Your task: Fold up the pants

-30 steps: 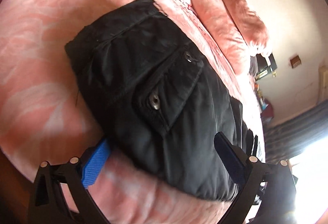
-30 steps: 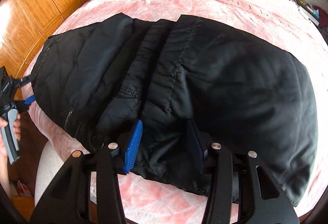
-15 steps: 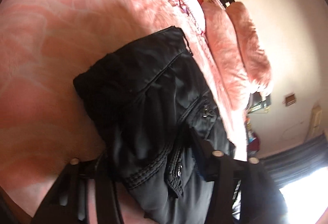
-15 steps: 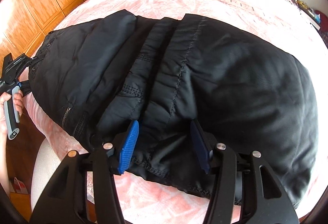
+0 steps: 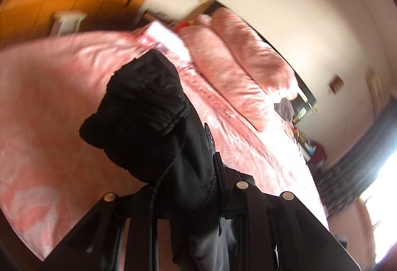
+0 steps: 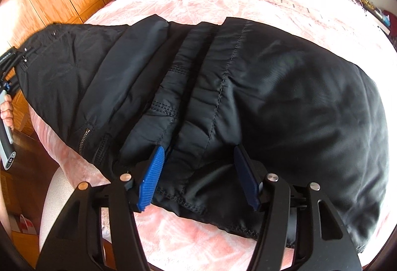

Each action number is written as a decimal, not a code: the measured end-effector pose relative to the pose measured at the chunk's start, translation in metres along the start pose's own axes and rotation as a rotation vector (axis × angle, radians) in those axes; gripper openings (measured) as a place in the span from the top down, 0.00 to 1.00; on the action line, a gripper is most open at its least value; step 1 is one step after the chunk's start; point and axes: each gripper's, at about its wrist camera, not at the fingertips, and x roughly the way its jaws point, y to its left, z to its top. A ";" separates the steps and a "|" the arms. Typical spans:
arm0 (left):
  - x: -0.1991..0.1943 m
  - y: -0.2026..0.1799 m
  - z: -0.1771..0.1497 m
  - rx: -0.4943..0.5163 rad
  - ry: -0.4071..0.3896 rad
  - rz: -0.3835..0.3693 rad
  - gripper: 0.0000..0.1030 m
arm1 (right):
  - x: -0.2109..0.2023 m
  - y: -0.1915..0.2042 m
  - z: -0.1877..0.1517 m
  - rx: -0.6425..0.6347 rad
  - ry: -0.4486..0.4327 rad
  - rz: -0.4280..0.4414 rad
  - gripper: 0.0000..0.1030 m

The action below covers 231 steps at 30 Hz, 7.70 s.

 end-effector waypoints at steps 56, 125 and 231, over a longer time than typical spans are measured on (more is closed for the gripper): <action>-0.007 -0.087 -0.011 0.302 -0.011 -0.047 0.72 | -0.042 -0.008 -0.007 0.142 -0.064 0.282 0.45; 0.060 -0.123 -0.093 0.384 0.327 0.055 0.04 | -0.100 -0.062 0.036 0.176 -0.250 0.234 0.67; 0.098 -0.169 -0.128 0.409 0.613 -0.191 0.04 | -0.096 -0.206 -0.066 0.546 -0.127 0.347 0.28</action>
